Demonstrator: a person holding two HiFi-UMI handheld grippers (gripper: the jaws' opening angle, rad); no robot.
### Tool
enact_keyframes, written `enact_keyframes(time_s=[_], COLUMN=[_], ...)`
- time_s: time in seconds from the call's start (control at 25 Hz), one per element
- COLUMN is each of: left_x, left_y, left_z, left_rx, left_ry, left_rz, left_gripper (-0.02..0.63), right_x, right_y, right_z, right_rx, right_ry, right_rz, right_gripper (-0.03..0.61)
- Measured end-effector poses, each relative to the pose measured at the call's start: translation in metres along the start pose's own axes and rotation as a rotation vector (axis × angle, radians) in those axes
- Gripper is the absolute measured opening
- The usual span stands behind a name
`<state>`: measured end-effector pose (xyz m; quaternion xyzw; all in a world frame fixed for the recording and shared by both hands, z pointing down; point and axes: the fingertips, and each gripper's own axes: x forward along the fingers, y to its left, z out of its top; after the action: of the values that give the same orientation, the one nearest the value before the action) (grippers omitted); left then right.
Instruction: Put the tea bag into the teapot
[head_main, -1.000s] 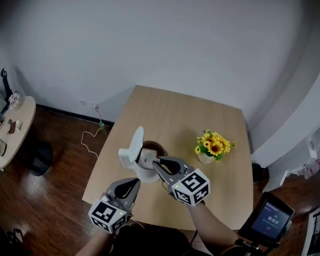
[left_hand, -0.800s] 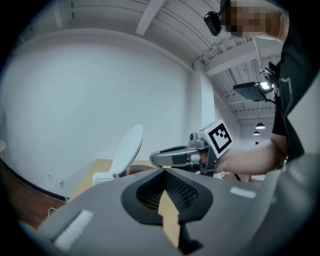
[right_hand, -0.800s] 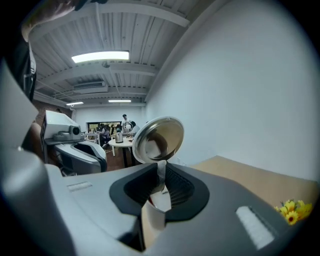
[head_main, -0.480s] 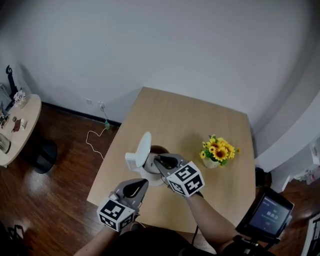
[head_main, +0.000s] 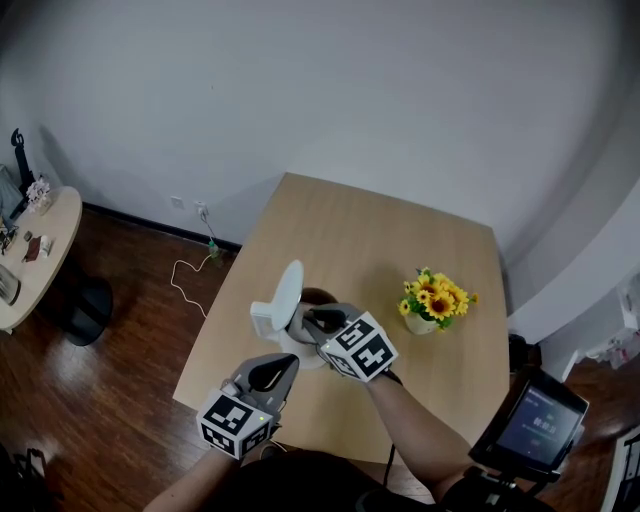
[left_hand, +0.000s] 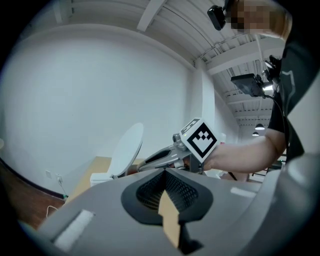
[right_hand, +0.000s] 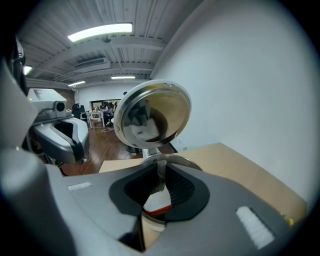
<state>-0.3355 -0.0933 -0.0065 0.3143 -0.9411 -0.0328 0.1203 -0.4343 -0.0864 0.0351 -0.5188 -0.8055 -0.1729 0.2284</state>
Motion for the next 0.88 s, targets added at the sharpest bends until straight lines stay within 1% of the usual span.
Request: enact_keyframes(time_s=[0.12,0.36,0.48,0.64,0.76,0.88], left_x=[-0.005,-0.013,-0.016,-0.017,-0.015,-0.012], left_y=[-0.004,-0.001,-0.001,0.002,0.000,0.001], left_z=[0.007,0.006,0.007,0.007,0.010,0.006], left_rx=[-0.002,-0.024,-0.017,-0.007,-0.016,-0.028], left_ry=[-0.006,-0.013,-0.011,-0.012,-0.009,-0.003], left_rz=[0.001,0.014,0.016,0.019,0.012,0.004], left_gripper=[0.003,0.003,0.003,0.003,0.003,0.003], right_x=[0.002,0.004,0.004,0.003,0.000,-0.005], right_y=[-0.001,-0.005,-0.006,-0.009,-0.014,-0.018], right_z=[-0.003,-0.005,-0.007,-0.006,-0.007,-0.006], right_rx=[-0.001,-0.033,-0.034,-0.030,-0.020,-0.009], right_ry=[0.024,0.070,0.087,0.085,0.082,0.057], right_rz=[-0.002,-0.019,-0.020,-0.032,-0.047,-0.061], right_gripper=[0.051,0.057,0.082,0.098,0.098,0.098])
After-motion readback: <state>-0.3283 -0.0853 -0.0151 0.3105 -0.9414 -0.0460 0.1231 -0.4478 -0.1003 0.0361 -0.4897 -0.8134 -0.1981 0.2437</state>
